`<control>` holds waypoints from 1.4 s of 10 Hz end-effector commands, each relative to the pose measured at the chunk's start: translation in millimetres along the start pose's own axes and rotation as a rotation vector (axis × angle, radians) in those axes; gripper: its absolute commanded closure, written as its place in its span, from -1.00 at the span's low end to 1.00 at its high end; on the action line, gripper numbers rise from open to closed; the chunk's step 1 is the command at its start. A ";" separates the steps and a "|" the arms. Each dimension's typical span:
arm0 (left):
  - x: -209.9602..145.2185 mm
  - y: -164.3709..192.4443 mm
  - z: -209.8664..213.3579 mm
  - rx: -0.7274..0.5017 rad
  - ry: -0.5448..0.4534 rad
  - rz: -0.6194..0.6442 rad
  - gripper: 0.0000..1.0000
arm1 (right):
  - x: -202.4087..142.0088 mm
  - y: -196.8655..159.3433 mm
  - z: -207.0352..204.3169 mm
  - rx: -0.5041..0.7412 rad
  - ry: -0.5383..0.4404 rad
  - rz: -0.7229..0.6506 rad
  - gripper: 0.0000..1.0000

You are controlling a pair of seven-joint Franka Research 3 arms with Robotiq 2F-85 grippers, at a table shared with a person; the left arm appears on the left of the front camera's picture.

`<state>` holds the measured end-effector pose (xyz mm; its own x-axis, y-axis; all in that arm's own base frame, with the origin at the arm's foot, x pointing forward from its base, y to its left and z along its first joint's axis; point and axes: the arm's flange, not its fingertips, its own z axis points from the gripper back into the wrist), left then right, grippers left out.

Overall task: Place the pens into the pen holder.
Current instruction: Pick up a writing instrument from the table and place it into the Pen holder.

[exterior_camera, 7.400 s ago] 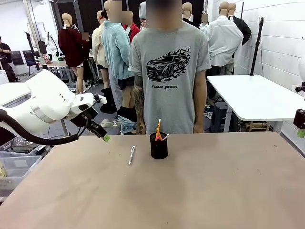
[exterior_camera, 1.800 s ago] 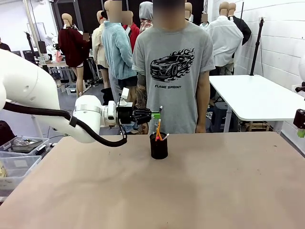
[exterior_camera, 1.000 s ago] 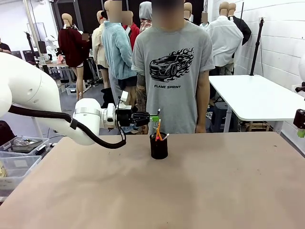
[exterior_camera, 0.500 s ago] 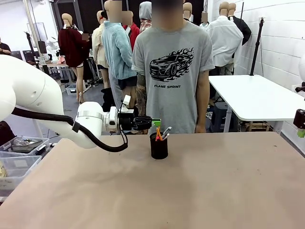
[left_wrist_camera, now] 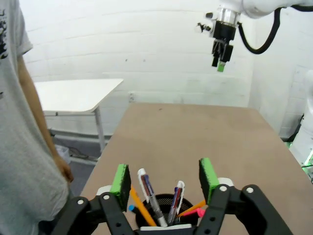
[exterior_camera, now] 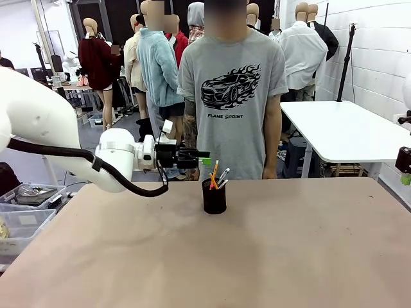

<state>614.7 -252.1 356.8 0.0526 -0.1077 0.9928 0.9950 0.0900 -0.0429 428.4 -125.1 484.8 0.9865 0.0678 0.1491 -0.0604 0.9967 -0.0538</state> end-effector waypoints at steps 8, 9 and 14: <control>75.7 -97.9 195.8 0.646 1.014 0.450 -0.52 | 1.1 1.3 -0.8 -0.003 0.005 -0.009 -0.52; 74.2 -109.4 212.5 0.713 1.047 0.505 -0.52 | 1.1 1.3 -0.8 -0.003 0.005 -0.009 -0.52; 58.6 -165.1 274.7 0.943 1.048 0.702 -0.52 | 1.1 1.3 -0.8 -0.003 0.005 -0.009 -0.52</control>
<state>435.4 2.0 458.6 0.8915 -0.3864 0.2364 0.3809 0.9219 0.0701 428.4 -125.3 484.8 0.9865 0.0674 0.1491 -0.0600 0.9968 -0.0536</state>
